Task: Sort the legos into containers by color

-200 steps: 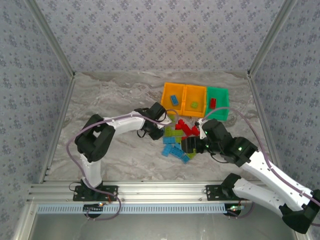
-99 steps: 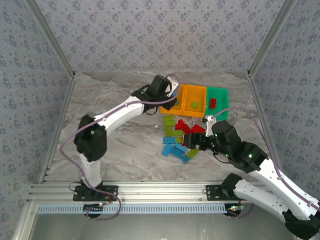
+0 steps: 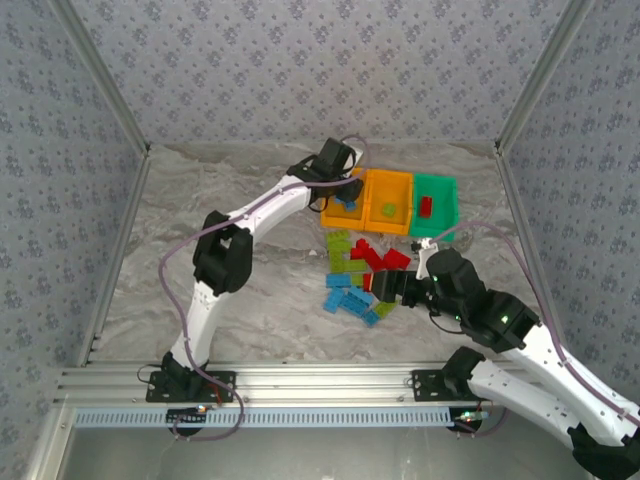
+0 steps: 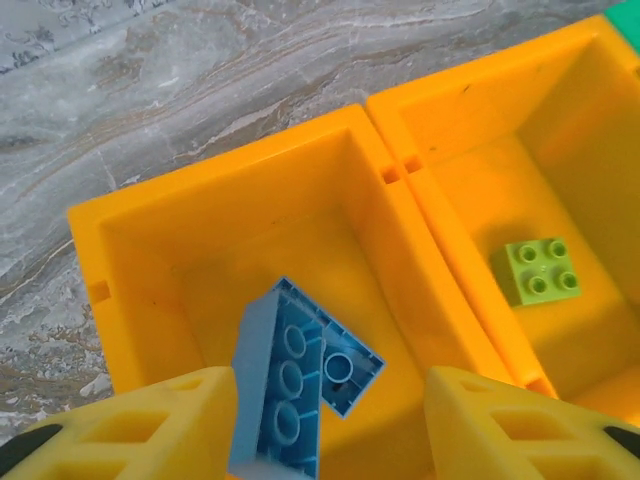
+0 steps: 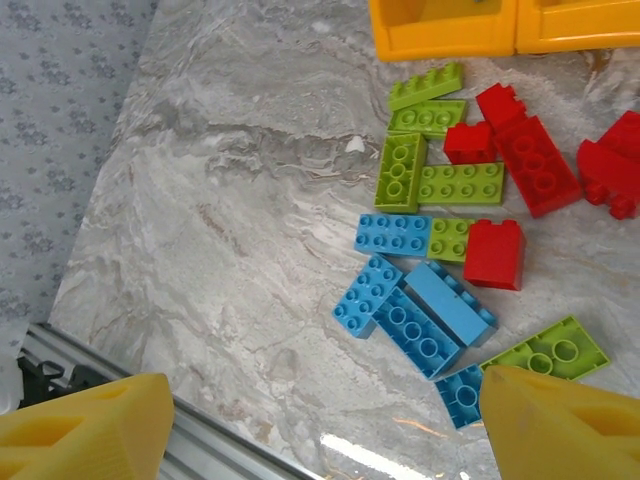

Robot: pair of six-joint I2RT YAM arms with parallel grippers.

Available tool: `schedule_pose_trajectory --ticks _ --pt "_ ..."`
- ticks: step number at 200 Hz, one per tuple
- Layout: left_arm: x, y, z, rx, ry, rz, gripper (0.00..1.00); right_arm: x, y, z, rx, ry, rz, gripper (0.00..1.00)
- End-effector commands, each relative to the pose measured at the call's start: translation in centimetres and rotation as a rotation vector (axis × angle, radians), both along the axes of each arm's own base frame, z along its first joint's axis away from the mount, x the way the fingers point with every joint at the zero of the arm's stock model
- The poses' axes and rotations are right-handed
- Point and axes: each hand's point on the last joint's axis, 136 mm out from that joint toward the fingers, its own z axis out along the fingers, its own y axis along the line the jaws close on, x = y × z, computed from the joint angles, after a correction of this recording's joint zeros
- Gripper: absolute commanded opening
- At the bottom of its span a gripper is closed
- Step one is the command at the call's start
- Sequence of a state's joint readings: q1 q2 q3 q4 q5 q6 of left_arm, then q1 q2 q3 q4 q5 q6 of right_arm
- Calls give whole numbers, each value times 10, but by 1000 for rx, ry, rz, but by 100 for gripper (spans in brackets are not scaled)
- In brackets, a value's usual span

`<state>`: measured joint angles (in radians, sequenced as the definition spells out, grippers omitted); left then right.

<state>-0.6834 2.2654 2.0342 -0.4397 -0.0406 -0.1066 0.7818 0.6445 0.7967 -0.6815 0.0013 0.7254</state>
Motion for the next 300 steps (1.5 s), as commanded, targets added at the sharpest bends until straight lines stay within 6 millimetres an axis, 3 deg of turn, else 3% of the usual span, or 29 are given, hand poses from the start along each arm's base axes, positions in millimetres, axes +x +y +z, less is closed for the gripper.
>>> schedule_pose_trajectory --ticks 1,27,54,95,124,145,166,192,230,252,284,300 --pt "-33 7 78 -139 -63 -32 52 5 -18 -21 -83 28 -96 82" --pt "-106 30 131 -302 -148 -94 52 15 -27 -46 -196 74 -162 80" --pt "-188 65 153 -265 -226 -180 53 29 -15 -73 -304 153 -163 80" --pt "-283 123 155 -103 -286 -359 55 57 5 -112 -416 225 -173 80" --pt "-329 156 134 -4 -303 -532 63 73 13 -139 -423 264 -177 76" --pt "-341 172 109 69 -298 -590 71 80 18 -157 -386 307 -174 66" --pt "-341 173 95 88 -297 -600 72 85 15 -167 -372 312 -192 57" --pt "-340 163 95 69 -296 -626 79 87 9 -178 -331 341 -207 56" --pt "-333 170 69 180 -231 -617 82 82 8 -193 -322 386 -194 56" --pt "-334 171 66 179 -225 -615 83 80 8 -200 -327 400 -193 55" --pt "-335 172 70 159 -247 -610 84 81 15 -199 -312 408 -178 68" --pt "-335 173 69 159 -251 -610 84 83 22 -193 -306 389 -156 69"
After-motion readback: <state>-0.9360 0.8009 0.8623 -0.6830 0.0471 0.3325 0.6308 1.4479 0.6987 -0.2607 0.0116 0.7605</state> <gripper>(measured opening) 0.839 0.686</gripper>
